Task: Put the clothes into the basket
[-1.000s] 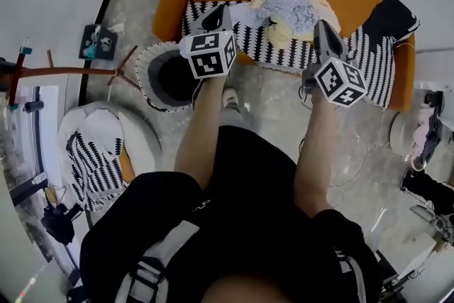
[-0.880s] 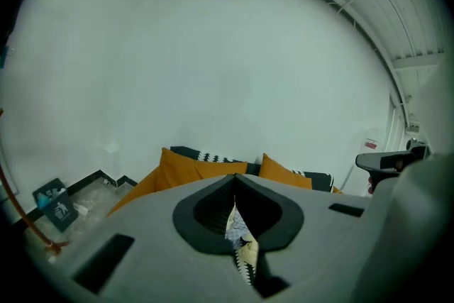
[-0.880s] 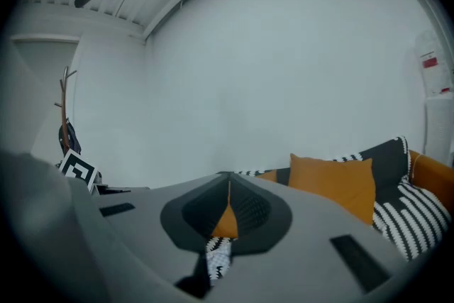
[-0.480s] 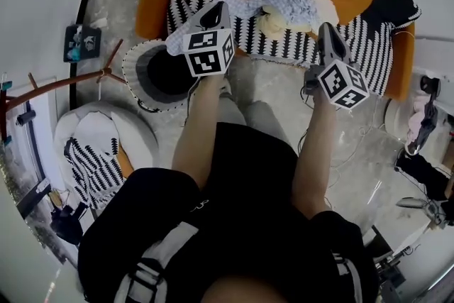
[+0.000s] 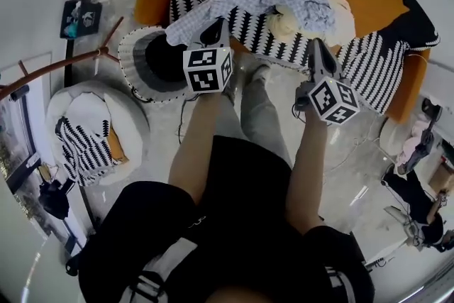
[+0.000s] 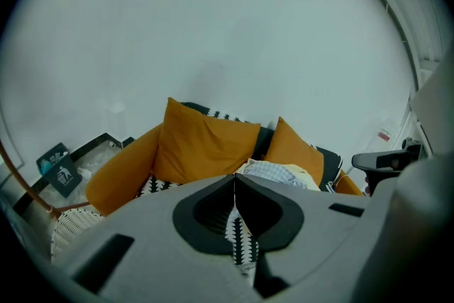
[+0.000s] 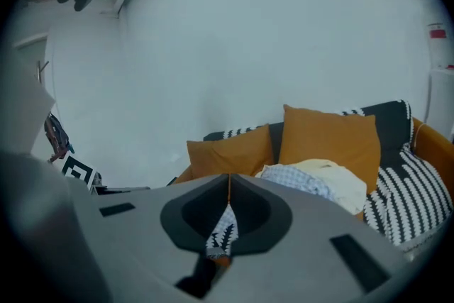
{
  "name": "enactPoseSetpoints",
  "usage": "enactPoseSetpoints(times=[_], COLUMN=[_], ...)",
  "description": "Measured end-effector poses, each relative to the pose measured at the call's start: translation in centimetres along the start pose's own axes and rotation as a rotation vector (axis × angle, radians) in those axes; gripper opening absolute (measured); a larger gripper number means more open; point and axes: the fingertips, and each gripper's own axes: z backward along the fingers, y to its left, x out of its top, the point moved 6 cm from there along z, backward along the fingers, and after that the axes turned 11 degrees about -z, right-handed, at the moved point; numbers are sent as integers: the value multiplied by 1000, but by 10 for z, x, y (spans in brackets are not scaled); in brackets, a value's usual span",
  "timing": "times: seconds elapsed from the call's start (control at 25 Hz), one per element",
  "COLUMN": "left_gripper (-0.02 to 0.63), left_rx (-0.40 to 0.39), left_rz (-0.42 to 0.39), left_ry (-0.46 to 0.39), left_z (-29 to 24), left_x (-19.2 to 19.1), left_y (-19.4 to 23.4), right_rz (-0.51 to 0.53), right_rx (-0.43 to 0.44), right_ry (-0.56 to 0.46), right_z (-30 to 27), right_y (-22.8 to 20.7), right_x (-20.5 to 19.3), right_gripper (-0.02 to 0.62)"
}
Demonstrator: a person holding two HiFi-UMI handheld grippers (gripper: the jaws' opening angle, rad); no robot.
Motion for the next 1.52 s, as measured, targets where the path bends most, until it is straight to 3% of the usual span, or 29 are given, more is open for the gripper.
enactPoseSetpoints(times=[0.2, 0.4, 1.0, 1.08, 1.16, 1.2, 1.36, 1.52], left_gripper=[10, 11, 13, 61, 127, 153, 242, 290], left_rx=[-52, -110, -173, -183, -187, -184, -120, -61], left_rz=[39, 24, -53, -73, -97, -112, -169, -204], left_ry=[27, 67, 101, 118, 132, 137, 171, 227], left_z=[-29, -68, -204, -218, -232, -241, -272, -301], left_x=[-39, -73, -152, -157, -160, -161, -164, -169], left_y=[-5, -18, -31, -31, -30, -30, -22, -15], right_rz=[-21, -16, 73, 107, 124, 134, 235, 326], right_rx=[12, 4, -102, -131, -167, -188, -279, -363], right_ry=[101, 159, 150, 160, 185, 193, 176, 152], right_z=[-30, -50, -129, -138, -150, -156, -169, -179], right_y=[-21, -52, -158, -170, -183, -190, -213, -235], right_x=[-43, -74, -115, -114, -110, -106, -87, -71], right_gripper=[12, 14, 15, 37, 204, 235, 266, 276])
